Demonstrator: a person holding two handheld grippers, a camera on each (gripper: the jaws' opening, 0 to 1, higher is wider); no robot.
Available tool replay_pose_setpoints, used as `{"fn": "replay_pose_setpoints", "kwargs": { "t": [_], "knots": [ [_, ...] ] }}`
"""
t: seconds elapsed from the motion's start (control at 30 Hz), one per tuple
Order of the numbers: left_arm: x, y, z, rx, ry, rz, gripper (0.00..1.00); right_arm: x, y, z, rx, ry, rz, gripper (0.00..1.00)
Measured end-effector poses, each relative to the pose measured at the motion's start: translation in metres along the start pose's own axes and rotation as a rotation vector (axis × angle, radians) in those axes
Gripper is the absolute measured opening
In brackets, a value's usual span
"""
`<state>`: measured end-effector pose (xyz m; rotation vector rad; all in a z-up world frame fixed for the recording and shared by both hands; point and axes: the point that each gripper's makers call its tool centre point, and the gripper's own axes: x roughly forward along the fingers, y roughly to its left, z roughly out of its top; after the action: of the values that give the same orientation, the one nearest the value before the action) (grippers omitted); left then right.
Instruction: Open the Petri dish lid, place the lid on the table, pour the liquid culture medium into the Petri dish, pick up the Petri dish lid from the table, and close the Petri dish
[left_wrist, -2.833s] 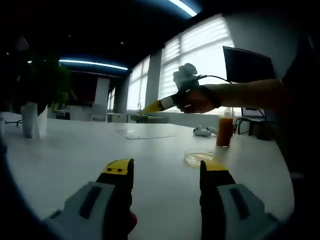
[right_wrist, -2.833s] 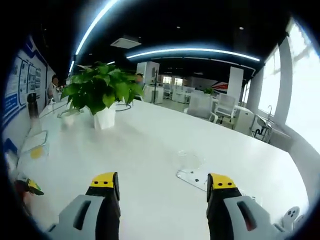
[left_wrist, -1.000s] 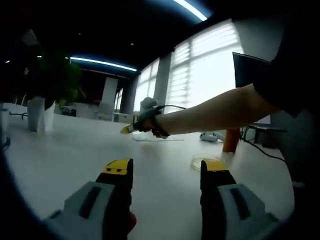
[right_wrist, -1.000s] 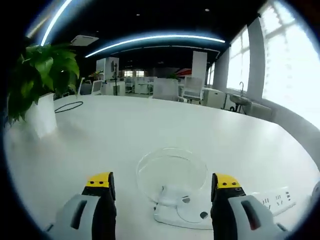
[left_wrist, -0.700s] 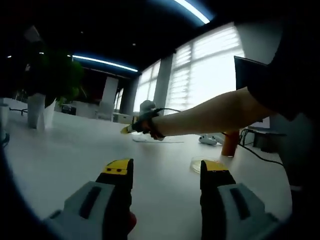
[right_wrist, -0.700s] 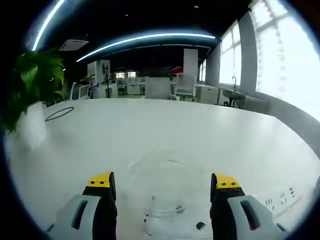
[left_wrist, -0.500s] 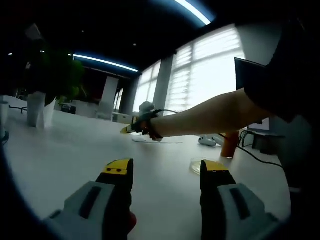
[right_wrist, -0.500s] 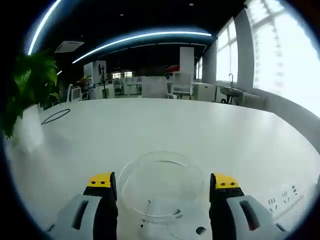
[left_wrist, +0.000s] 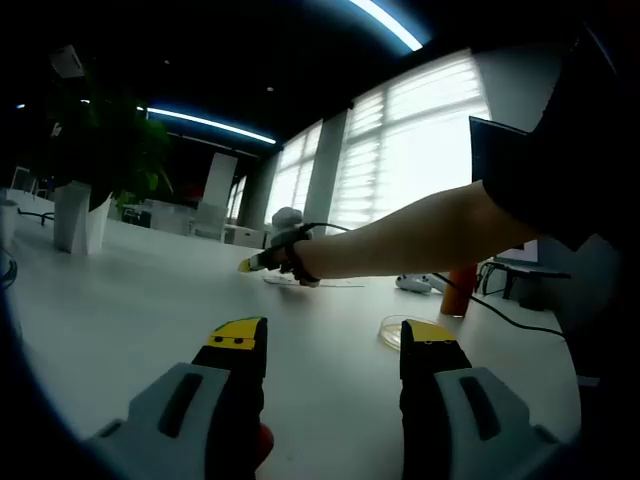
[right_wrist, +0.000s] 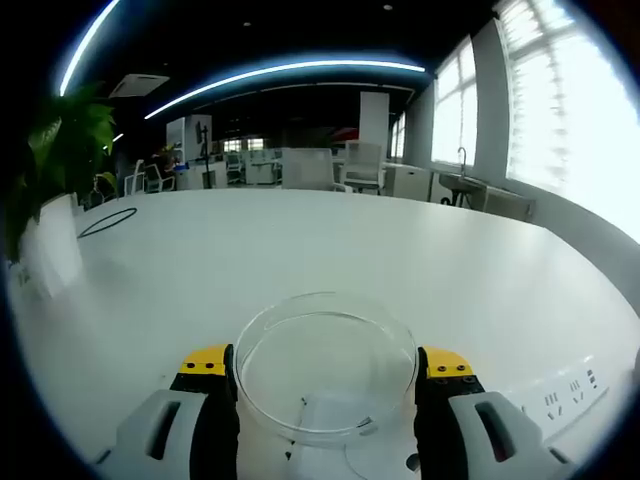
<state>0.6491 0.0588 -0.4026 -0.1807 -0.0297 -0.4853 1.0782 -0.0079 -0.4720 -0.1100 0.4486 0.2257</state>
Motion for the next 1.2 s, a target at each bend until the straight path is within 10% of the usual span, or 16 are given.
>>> {"fn": "replay_pose_setpoints", "kwargs": {
  "t": [0.93,1.2],
  "knots": [
    [0.0,-0.004,0.0,0.021,0.003,0.004,0.45,-0.07,-0.004,-0.018,0.01,0.022,0.116,0.65],
    [-0.001,-0.004,-0.002,0.041,0.008,0.005,0.45,-0.099,-0.015,-0.046,-0.004,0.068,0.152,0.65]
  ]
}}
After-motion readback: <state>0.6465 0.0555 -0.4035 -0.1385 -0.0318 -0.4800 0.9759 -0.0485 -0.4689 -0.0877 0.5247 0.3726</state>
